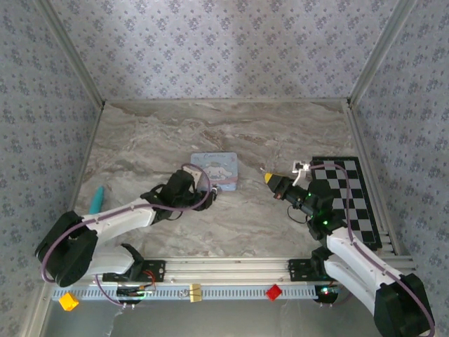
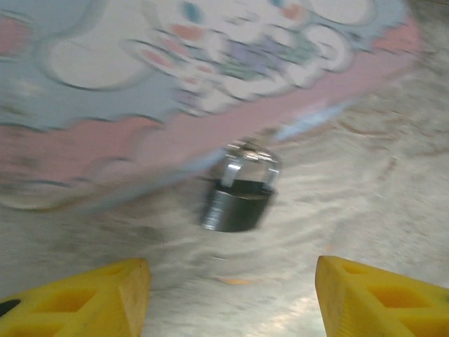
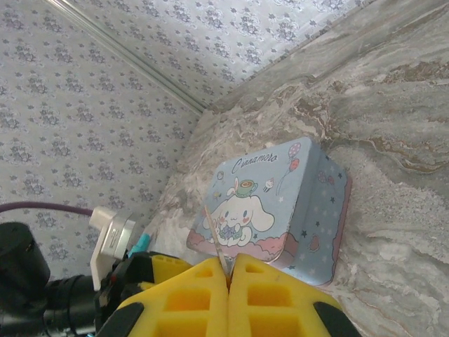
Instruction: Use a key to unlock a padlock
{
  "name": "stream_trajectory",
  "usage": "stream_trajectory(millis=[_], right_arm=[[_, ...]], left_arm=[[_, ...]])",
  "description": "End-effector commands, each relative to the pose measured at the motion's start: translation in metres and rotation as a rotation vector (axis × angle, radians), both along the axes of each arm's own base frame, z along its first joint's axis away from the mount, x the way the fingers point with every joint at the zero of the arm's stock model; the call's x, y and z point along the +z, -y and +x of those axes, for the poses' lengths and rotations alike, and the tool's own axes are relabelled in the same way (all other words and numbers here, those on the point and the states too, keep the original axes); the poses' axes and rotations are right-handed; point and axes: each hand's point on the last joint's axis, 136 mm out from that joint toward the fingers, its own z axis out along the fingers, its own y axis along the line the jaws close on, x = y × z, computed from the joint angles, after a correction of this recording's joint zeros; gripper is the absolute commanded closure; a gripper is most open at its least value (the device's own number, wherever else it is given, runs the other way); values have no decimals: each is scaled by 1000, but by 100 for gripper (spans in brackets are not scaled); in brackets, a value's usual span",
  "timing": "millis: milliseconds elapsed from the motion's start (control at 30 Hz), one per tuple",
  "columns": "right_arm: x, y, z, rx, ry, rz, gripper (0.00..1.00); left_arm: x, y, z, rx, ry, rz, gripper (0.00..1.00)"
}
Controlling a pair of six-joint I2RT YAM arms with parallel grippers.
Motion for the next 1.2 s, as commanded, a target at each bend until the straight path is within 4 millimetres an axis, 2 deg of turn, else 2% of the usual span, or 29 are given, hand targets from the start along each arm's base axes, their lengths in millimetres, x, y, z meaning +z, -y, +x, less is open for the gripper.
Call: stream_trajectory(millis=[0, 67, 200, 333, 467, 833, 1167], right_arm=[[5, 1, 2, -12, 8, 11, 100], [5, 2, 1, -18, 13, 14, 100], [4, 1, 2, -27, 21, 12, 100], [8, -4, -2, -2, 22, 20, 100], [4, 0, -7, -15, 24, 10, 100], [9, 1, -6, -18, 45, -11, 100], [-1, 2, -7, -25, 25, -8, 100]], left_arm=[[21, 28, -14, -68, 26, -130, 33], [20, 35, -15, -86, 31, -176, 33], [4, 43, -1, -126, 54, -101, 33], [-7, 37, 23, -101, 65, -54, 33], [-12, 33, 36, -96, 67, -18, 33], [-29, 43, 52, -113, 32, 30, 35], [-40, 49, 66, -19, -10, -30, 42]])
